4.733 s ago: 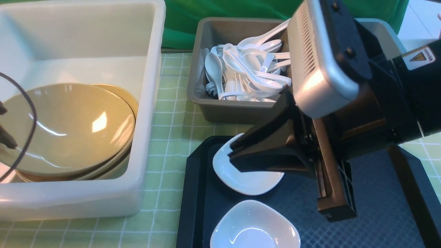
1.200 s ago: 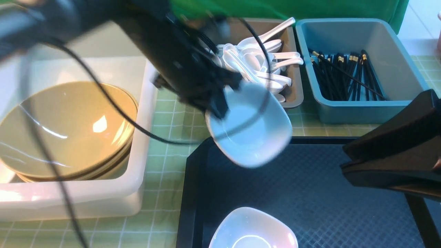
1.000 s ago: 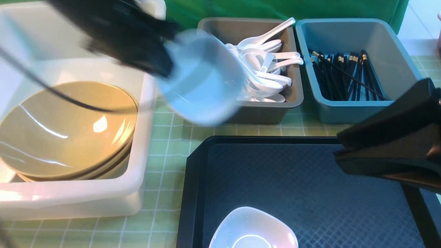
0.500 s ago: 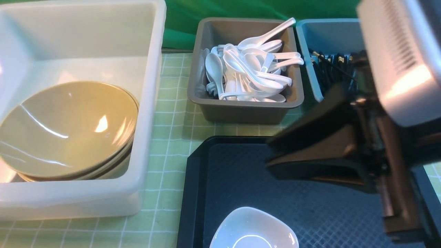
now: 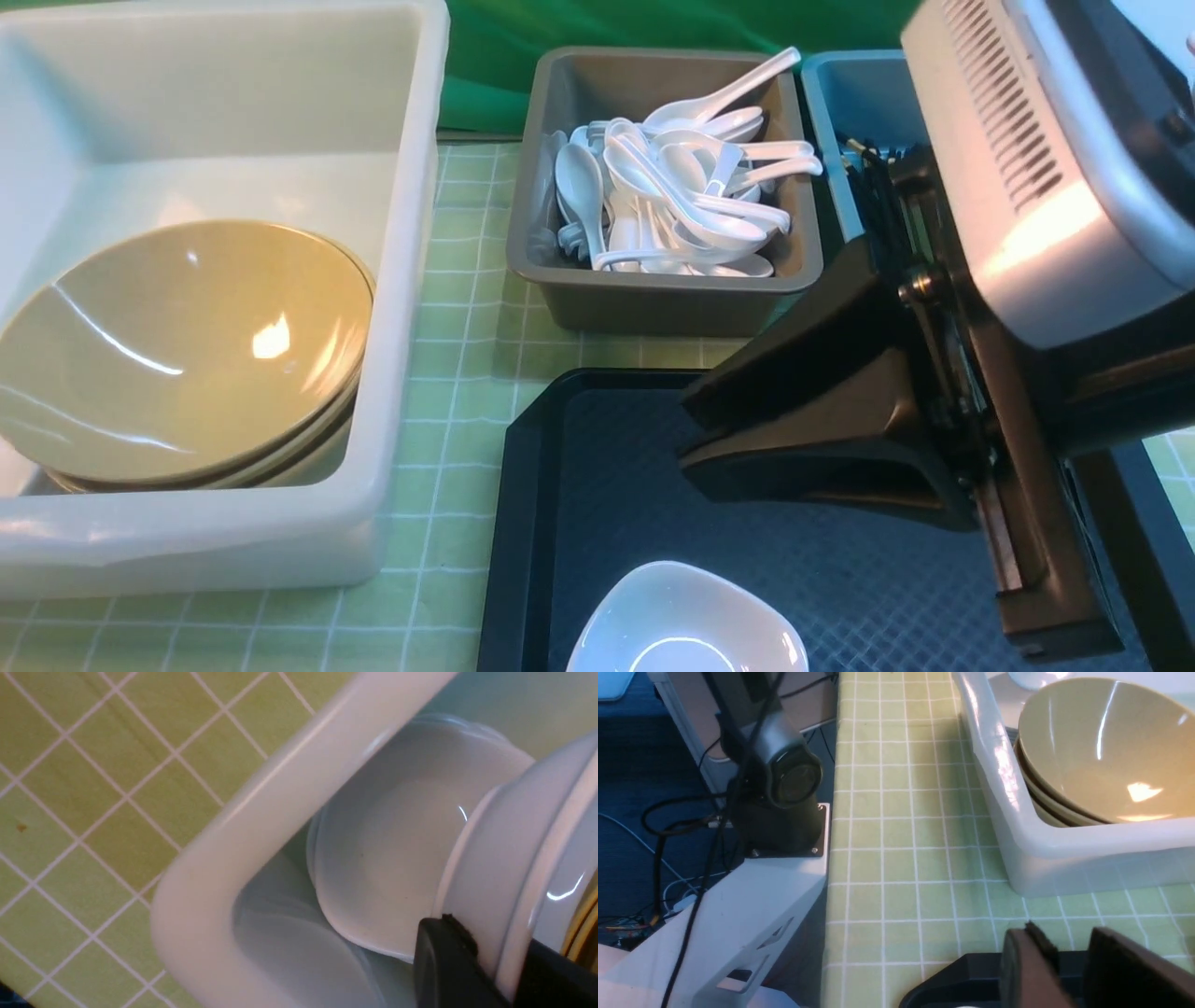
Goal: On green table put chopsticks spoon bowls plates into blue grey white boxes.
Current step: 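Place the white bowl into the white bin with the other dishes with the left gripper, then grasp the small white bowl on the black tray by its rim with the left gripper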
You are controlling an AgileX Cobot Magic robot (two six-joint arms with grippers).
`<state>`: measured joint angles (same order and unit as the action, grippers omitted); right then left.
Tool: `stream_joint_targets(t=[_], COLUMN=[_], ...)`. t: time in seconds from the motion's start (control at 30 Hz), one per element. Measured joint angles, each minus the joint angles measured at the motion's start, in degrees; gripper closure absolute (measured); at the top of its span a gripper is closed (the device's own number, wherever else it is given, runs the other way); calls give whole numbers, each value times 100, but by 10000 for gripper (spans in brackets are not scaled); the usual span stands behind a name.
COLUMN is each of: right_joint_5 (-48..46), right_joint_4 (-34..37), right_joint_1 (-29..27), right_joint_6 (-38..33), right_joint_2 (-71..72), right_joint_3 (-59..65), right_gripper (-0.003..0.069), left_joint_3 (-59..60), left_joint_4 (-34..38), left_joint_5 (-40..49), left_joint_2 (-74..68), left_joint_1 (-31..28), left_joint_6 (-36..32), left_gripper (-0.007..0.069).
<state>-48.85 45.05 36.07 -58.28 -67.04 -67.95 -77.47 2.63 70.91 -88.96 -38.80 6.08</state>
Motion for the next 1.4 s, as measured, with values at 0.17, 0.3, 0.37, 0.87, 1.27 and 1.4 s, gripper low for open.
stream_joint_targets(t=[0.17, 0.3, 0.37, 0.87, 1.27, 1.4], right_joint_5=[-42, -59, -59, -59, -552, -913], right_joint_4=[6, 6, 6, -14, -1574, -1621], right_joint_1=[0, 0, 0, 0, -321, -711], right_joint_6=[0, 0, -2, 3, 1521, 1656], right_joint_2=[0, 0, 0, 6, 715, 1135], right_joint_3=[0, 0, 0, 0, 0, 0], right_gripper=[456, 454, 452, 440, 432, 432], left_joint_3=[0, 0, 0, -160, -244, 165], left_joint_4=[-419, -472, -461, -404, 2695, 2905], left_joint_5=[-6, -18, -18, -5, 40, 40], left_joint_2=[-243, -259, -259, 523, 1745, 1389], left_joint_1=[148, 164, 164, 164, 2912, 4600], left_joint_6=[308, 501, 559, 789, -2207, -2499], left_gripper=[608, 601, 567, 71, 66, 89])
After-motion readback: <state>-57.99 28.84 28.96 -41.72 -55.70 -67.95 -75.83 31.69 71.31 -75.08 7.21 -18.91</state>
